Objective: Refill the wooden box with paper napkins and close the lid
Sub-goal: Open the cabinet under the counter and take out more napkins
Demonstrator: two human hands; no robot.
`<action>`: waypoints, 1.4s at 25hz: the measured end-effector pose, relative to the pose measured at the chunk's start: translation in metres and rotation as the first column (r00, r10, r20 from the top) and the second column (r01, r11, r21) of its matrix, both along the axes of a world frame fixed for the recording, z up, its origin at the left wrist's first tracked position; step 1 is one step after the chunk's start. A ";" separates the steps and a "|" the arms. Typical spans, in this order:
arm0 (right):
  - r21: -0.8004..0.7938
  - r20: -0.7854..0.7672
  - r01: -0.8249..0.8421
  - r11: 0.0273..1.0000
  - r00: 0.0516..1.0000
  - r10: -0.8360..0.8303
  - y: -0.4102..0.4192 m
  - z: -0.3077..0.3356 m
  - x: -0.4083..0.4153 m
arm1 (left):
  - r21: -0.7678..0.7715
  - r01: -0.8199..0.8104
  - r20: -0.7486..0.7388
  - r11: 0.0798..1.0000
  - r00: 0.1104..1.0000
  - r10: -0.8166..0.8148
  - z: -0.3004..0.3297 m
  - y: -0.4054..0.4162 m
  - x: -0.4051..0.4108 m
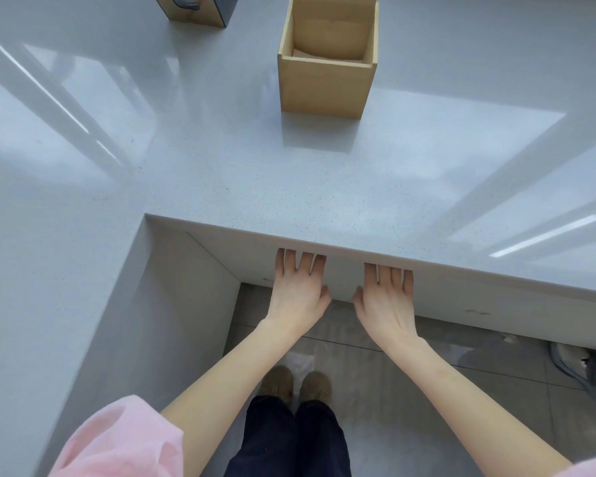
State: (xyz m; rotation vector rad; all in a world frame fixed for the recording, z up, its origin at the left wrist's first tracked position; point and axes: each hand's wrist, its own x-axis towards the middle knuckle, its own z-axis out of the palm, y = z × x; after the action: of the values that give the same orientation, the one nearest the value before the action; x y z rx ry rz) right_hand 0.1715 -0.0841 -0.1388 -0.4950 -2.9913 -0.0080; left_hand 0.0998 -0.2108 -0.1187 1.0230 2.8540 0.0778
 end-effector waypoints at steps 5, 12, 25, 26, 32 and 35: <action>0.006 -0.002 0.034 0.999 0.999 -0.034 -0.005 -0.005 -0.001 | 0.045 -0.060 0.021 0.997 0.998 0.059 -0.001 0.002 0.002; 0.000 -0.127 0.013 1.000 0.992 -0.013 -0.017 -0.012 0.017 | 0.138 -0.100 0.027 0.985 0.995 0.097 0.000 -0.006 0.015; -0.115 -0.277 -0.053 0.992 0.961 0.019 -0.075 -0.002 0.078 | 0.068 -0.023 0.099 0.997 0.995 0.016 0.020 -0.059 0.055; -0.127 -0.283 -0.049 0.991 0.959 0.011 -0.081 -0.001 0.082 | 0.033 -0.013 0.139 0.999 0.990 0.009 0.021 -0.066 0.059; -0.211 -0.281 -0.053 0.976 0.960 -0.009 -0.122 -0.002 0.108 | 0.033 -0.002 0.130 0.999 0.992 -0.002 0.024 -0.104 0.077; -0.308 -0.281 -0.132 0.942 0.959 0.042 -0.144 -0.003 0.121 | 0.115 -0.002 0.114 0.993 0.993 -0.011 0.025 -0.127 0.081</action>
State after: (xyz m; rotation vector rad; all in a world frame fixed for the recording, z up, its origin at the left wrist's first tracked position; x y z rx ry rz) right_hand 0.2926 -0.2280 -0.1421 -0.3560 -2.7449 0.5245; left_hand 0.1812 -0.3378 -0.0940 1.0100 2.7709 0.2939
